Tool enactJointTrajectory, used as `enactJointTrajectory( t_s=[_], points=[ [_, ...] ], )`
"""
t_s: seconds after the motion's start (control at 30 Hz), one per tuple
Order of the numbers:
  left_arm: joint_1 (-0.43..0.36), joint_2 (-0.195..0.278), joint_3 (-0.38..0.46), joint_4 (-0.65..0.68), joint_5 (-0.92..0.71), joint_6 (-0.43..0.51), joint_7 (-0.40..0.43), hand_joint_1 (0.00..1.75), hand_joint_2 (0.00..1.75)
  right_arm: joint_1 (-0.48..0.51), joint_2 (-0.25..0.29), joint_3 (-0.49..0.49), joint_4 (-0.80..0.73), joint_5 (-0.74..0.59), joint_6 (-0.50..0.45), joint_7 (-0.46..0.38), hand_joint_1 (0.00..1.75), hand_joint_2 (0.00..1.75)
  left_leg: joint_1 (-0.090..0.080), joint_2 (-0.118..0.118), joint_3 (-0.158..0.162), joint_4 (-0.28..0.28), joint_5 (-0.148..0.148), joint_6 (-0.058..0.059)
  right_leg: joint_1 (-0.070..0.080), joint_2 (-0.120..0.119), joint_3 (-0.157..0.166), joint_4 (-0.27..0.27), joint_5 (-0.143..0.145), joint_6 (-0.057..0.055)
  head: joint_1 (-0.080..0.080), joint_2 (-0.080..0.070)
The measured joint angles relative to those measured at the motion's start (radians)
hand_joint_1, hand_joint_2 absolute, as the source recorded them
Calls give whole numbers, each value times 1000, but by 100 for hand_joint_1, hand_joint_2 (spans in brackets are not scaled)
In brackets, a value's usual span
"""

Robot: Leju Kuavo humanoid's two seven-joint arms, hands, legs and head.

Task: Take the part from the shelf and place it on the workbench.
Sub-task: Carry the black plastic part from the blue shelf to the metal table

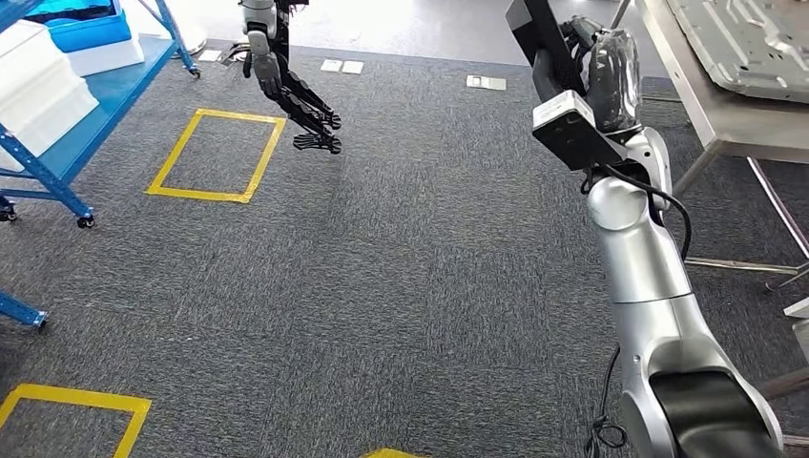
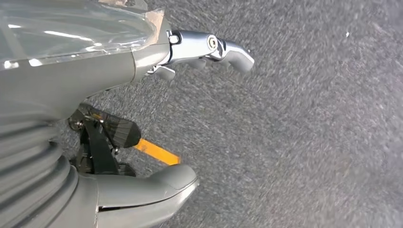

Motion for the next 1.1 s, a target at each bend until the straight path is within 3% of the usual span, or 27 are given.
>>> enactJointTrajectory(
  t_s=[0.03,0.1,0.13,0.17,0.23,0.27,0.3,0.37,0.43,0.5,0.53,0.6,0.67,0.73,0.77,0.83,0.9,0.97,1.03,1.1],
  points=[
    [-3,-2,-1,0,-5,-1,0,0,175,-6,-10,4,3,8,0,7,175,175,-1,11,1,-5,4,6,0,-8,-8,5,-1,5,0,0],
    [-9,-5,-4,0,-17,-1,2,0,175,-32,-30,16,9,25,2,29,175,175,-1,37,4,-16,11,20,4,-60,-44,65,-30,7,5,0],
    [-11,-5,-5,0,-24,-2,3,0,175,-47,-40,22,12,30,4,40,175,175,-3,51,4,-18,12,24,3,-92,-76,128,-57,4,7,0],
    [-13,-6,-6,0,-29,-2,4,0,175,-61,-50,28,14,32,9,51,175,175,-5,66,4,-18,12,26,3,-108,-112,201,-85,3,9,0],
    [-17,-7,-13,0,-40,-2,8,0,175,-76,-77,37,15,27,19,70,175,175,-7,94,4,-17,11,27,0,-117,-159,300,-112,10,9,0],
    [-20,-8,-17,0,-45,-2,9,0,175,-80,-94,40,15,21,24,79,175,175,-7,106,5,-17,10,26,-3,-120,-153,291,-103,19,10,0],
    [-24,-9,-20,0,-49,-2,10,0,175,-83,-112,41,14,14,27,85,175,175,-7,117,6,-17,8,25,-6,-128,-127,242,-82,29,10,0],
    [-30,-9,-24,0,-53,-1,11,0,175,-86,-146,42,7,0,31,91,175,175,-10,137,8,-14,2,17,-8,-173,-44,90,-32,43,11,0],
    [-32,-8,-27,0,-55,0,12,0,175,-84,-170,42,-3,-10,32,93,175,175,-15,157,12,-10,-5,7,0,-199,0,8,-7,36,10,0],
    [-33,-8,-28,0,-58,0,12,0,175,-78,-189,42,-9,-17,33,94,175,175,-15,179,17,-10,-11,-1,5,-178,-1,3,-4,19,9,0],
    [-34,-8,-29,0,-60,0,12,0,175,-73,-197,42,-12,-18,32,93,175,175,-11,176,18,-7,-17,-7,3,-166,-1,3,-3,13,9,0],
    [-34,-9,-29,0,-61,0,12,0,175,-68,-206,42,-18,-18,26,90,175,175,-3,134,0,40,-53,-15,-3,-143,0,2,0,-5,9,0],
    [-32,-9,-29,0,-61,0,11,0,175,-61,-202,45,-20,-12,19,87,175,175,0,82,-57,161,-118,-16,-2,-119,-1,2,1,-17,7,0],
    [-30,-9,-29,0,-61,0,11,0,175,-51,-197,50,-19,-2,13,87,175,175,-1,69,-114,267,-152,-14,5,-92,-1,2,2,-20,6,0],
    [-30,-9,-29,0,-62,0,11,0,175,-46,-195,53,-19,3,10,87,175,175,-1,67,-123,275,-141,-10,8,-79,-1,2,2,-21,6,0],
    [-30,-8,-29,0,-63,0,10,0,175,-41,-194,56,-19,11,5,88,175,175,-4,51,-85,178,-69,4,10,-52,0,4,3,-22,5,0],
    [-30,-6,-29,1,-65,-1,10,0,175,-39,-194,56,-19,14,-1,88,175,175,-6,6,-27,54,-11,17,11,-28,-2,6,4,-19,6,0],
    [-30,-5,-29,1,-68,-1,10,0,175,-31,-197,54,-20,15,-4,89,175,175,-9,-14,-5,11,-3,23,7,-8,-7,5,8,-12,6,0],
    [-32,-7,-29,1,-70,-2,10,0,175,-21,-206,50,-22,15,-4,89,175,175,-12,10,1,-2,3,27,5,2,-14,3,12,-2,5,0],
    [-33,-8,-29,0,-70,-2,9,0,175,-17,-216,43,-22,15,-4,89,175,175,-10,36,10,-20,13,34,8,-43,-39,38,-7,1,7,0]
  ],
)
